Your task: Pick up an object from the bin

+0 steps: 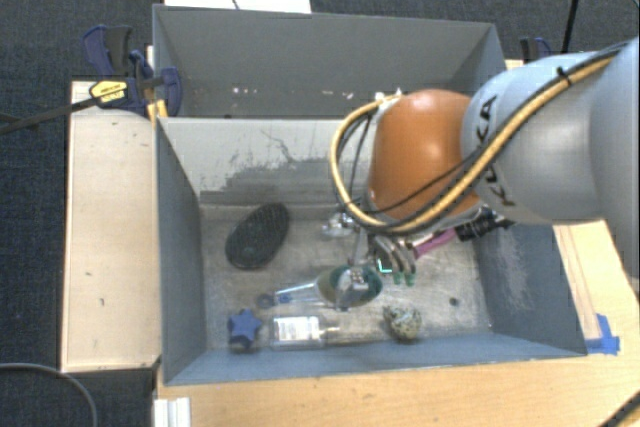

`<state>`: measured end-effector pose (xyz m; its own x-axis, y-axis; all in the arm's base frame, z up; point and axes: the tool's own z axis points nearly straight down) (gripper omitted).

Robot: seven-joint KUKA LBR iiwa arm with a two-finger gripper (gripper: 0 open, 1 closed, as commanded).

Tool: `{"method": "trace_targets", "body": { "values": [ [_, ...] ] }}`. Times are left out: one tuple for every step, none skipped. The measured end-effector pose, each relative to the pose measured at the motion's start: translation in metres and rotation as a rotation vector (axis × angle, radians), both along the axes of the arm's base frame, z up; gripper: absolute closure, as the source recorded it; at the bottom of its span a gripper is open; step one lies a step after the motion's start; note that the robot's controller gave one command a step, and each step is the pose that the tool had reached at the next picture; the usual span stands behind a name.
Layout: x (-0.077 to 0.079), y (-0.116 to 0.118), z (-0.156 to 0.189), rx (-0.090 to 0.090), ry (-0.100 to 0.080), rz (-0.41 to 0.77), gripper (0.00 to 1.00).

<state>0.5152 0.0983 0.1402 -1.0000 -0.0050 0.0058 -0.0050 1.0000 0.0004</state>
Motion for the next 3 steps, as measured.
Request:
{"method": "trace_targets", "body": {
  "values": [
    [-0.032,-0.016,-0.066,0.003,-0.029,0.269,0.0],
    [-0.035,-0.031,-0.039,0.001,-0.011,0.199,0.0],
    [-0.038,-0.024,-0.033,0.002,-0.013,0.328,0.0]
  ]
}}
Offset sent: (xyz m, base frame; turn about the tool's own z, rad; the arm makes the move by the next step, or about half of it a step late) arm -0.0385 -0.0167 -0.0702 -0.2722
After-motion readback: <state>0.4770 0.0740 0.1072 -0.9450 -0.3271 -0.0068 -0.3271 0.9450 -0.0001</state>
